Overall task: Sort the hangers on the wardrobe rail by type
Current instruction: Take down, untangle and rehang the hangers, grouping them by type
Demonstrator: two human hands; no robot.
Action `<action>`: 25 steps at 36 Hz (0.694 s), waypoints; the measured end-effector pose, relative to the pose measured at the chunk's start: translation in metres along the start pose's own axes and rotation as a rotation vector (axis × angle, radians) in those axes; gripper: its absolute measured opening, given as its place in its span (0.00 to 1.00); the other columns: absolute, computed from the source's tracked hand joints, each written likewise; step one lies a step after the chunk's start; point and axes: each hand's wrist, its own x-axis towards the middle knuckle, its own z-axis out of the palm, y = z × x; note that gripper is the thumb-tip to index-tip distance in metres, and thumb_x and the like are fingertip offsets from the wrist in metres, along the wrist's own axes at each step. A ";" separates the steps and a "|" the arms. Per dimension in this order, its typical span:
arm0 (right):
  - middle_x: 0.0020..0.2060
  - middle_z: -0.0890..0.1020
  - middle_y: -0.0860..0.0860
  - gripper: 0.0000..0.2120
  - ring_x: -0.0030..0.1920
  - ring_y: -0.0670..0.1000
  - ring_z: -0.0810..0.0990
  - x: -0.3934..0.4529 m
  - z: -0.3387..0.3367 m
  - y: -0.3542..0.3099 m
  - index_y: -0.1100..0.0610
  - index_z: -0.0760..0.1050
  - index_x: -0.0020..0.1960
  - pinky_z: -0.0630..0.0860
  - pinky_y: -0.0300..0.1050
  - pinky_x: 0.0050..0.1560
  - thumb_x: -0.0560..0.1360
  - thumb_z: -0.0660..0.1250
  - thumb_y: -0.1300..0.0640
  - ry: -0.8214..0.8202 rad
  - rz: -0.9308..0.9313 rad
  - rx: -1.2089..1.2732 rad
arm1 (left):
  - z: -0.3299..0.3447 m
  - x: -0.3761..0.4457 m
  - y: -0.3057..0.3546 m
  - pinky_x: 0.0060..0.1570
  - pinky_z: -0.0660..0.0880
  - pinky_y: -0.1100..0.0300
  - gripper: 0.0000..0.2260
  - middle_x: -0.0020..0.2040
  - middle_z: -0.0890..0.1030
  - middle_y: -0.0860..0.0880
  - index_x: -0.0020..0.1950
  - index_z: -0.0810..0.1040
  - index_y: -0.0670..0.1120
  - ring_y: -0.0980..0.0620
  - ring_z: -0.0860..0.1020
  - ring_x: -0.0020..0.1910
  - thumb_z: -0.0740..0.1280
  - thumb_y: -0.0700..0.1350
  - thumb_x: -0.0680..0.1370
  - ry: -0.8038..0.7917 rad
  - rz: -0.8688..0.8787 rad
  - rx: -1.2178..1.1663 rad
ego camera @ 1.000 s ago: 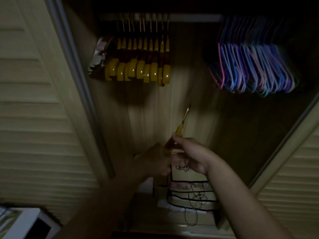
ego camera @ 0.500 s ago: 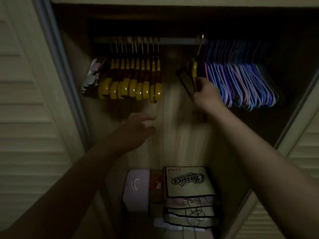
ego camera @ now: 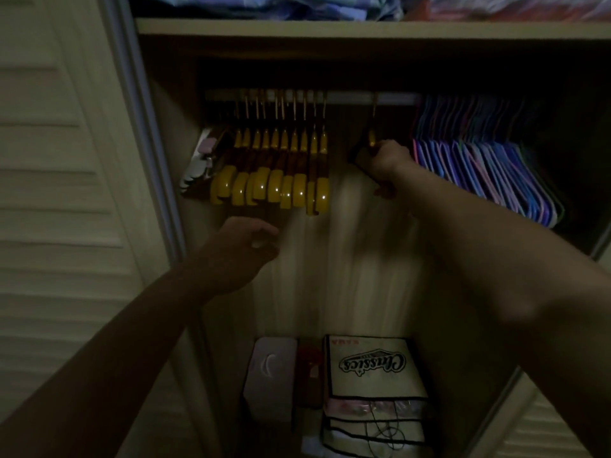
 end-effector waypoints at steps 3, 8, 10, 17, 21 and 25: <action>0.52 0.75 0.59 0.13 0.44 0.64 0.80 0.002 0.001 0.004 0.56 0.72 0.64 0.83 0.60 0.35 0.80 0.64 0.59 -0.023 0.038 -0.044 | 0.001 -0.003 -0.007 0.44 0.74 0.58 0.10 0.60 0.78 0.47 0.60 0.80 0.50 0.47 0.79 0.55 0.70 0.45 0.79 -0.034 -0.056 -0.022; 0.51 0.76 0.60 0.11 0.46 0.65 0.80 0.004 -0.002 0.017 0.58 0.73 0.62 0.83 0.60 0.37 0.81 0.62 0.57 0.029 0.007 -0.116 | -0.001 -0.004 -0.013 0.48 0.74 0.56 0.08 0.60 0.77 0.50 0.56 0.78 0.57 0.49 0.77 0.55 0.69 0.46 0.79 -0.046 -0.065 -0.028; 0.52 0.78 0.59 0.12 0.46 0.62 0.80 0.006 -0.005 0.023 0.59 0.74 0.62 0.80 0.52 0.35 0.81 0.61 0.56 0.027 -0.026 -0.177 | -0.001 -0.004 -0.009 0.43 0.74 0.61 0.08 0.53 0.80 0.49 0.56 0.78 0.55 0.50 0.79 0.48 0.69 0.44 0.79 -0.037 -0.056 -0.027; 0.66 0.70 0.62 0.19 0.64 0.65 0.71 -0.014 -0.002 0.013 0.60 0.70 0.68 0.71 0.55 0.63 0.79 0.63 0.55 0.303 -0.432 -0.461 | 0.003 0.003 -0.001 0.41 0.73 0.64 0.09 0.54 0.81 0.47 0.58 0.80 0.48 0.51 0.80 0.49 0.71 0.41 0.78 -0.060 -0.061 -0.060; 0.63 0.74 0.50 0.22 0.57 0.52 0.77 -0.047 0.020 -0.012 0.56 0.66 0.74 0.75 0.44 0.53 0.82 0.61 0.49 0.005 -0.311 0.024 | 0.006 0.008 0.007 0.37 0.71 0.65 0.09 0.58 0.78 0.47 0.58 0.80 0.51 0.53 0.80 0.46 0.70 0.45 0.78 -0.061 -0.066 -0.064; 0.66 0.74 0.53 0.25 0.63 0.55 0.74 -0.063 0.046 -0.016 0.56 0.64 0.74 0.74 0.50 0.62 0.81 0.63 0.48 -0.227 -0.090 0.285 | 0.008 0.006 0.011 0.41 0.73 0.61 0.08 0.61 0.77 0.47 0.56 0.80 0.56 0.52 0.81 0.49 0.70 0.47 0.78 -0.071 -0.065 -0.072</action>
